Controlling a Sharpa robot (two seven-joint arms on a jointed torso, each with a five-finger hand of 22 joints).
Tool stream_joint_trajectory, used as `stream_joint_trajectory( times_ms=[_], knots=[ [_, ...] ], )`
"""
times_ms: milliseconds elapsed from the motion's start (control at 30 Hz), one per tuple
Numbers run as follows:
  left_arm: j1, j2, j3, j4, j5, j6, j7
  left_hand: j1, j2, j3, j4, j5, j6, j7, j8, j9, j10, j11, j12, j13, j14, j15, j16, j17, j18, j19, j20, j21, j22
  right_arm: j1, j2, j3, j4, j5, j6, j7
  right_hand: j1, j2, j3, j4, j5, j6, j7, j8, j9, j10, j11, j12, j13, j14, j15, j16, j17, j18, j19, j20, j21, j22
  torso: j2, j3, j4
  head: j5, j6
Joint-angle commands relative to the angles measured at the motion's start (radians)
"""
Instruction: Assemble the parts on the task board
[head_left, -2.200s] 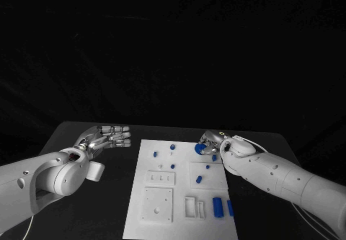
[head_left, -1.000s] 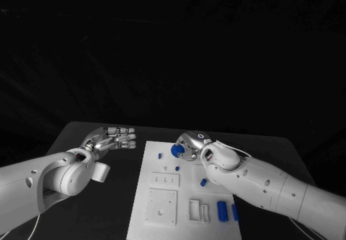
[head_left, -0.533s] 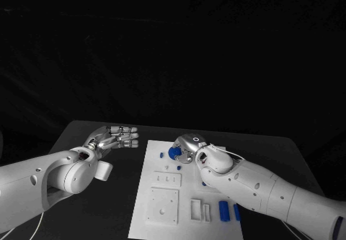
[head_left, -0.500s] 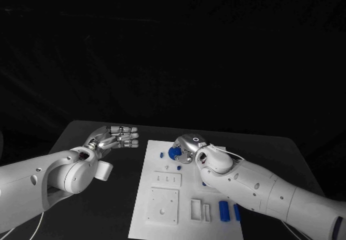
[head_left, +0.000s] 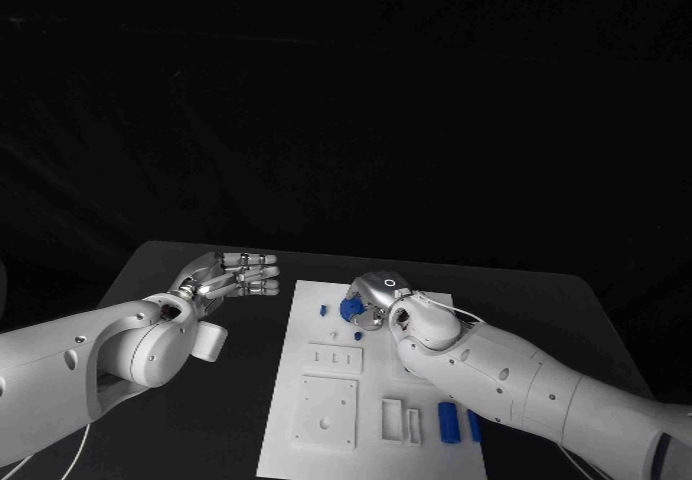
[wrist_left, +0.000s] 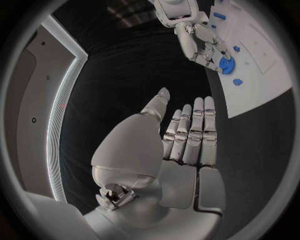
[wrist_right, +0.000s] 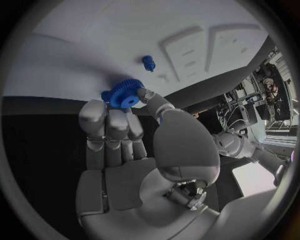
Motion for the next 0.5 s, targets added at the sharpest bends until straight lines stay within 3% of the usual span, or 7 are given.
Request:
stream_joint_trajectory(
  times_ms=[33, 400, 500],
  knots=[
    [0.001, 0.002, 0.001, 0.001, -0.003, 0.016, 0.006, 0.008, -0.002, -0.003, -0.003, -0.003, -0.006, -0.002, 0.001, -0.001, -0.008, -0.001, -0.002, 0.002, -0.004, -0.002, -0.006, -0.001, -0.002, -0.005, 0.004, 0.001, -0.001, -0.001, 0.003, -0.002, -0.013, -0.016, 0.012, 0.0, 0.0, -0.007, -0.003, 0.005, -0.007, -0.005, 0.001, -0.002, 0.001, -0.007, -0.004, -0.007, -0.002, -0.002, -0.005, -0.005, -0.002, 0.007, 0.056, -0.006, 0.0, 0.079, 0.0, 0.0003, -0.0019, 0.0, 0.0],
    [0.001, 0.003, 0.001, 0.0, -0.003, 0.016, 0.006, 0.008, -0.002, -0.003, -0.003, -0.003, -0.006, -0.002, 0.001, -0.001, -0.008, -0.001, -0.002, 0.002, -0.004, -0.002, -0.006, -0.001, -0.002, -0.005, 0.004, 0.001, -0.001, -0.001, 0.011, -0.003, -0.035, -0.002, 0.008, 0.012, -0.001, -0.008, -0.02, 0.012, -0.014, -0.028, 0.006, -0.002, 0.001, -0.016, -0.002, -0.024, -0.017, -0.002, -0.003, -0.013, -0.006, 0.009, 0.056, -0.004, -0.007, 0.077, 0.0, 0.0007, -0.0022, 0.0, 0.001],
    [0.001, 0.003, 0.001, 0.0, -0.003, 0.016, 0.005, 0.008, -0.002, -0.003, -0.003, -0.003, -0.006, -0.002, 0.001, -0.001, -0.008, -0.001, -0.002, 0.002, -0.004, -0.002, -0.006, -0.001, -0.002, -0.005, 0.004, 0.001, -0.001, -0.001, 0.012, -0.004, -0.037, 0.004, 0.004, 0.016, 0.0, -0.008, -0.036, 0.019, -0.032, -0.038, 0.007, -0.002, 0.0, -0.019, 0.0, -0.03, -0.023, -0.002, -0.002, -0.015, -0.007, 0.011, 0.056, -0.003, -0.009, 0.077, 0.0, 0.001, -0.0016, -0.001, 0.001]
  ],
)
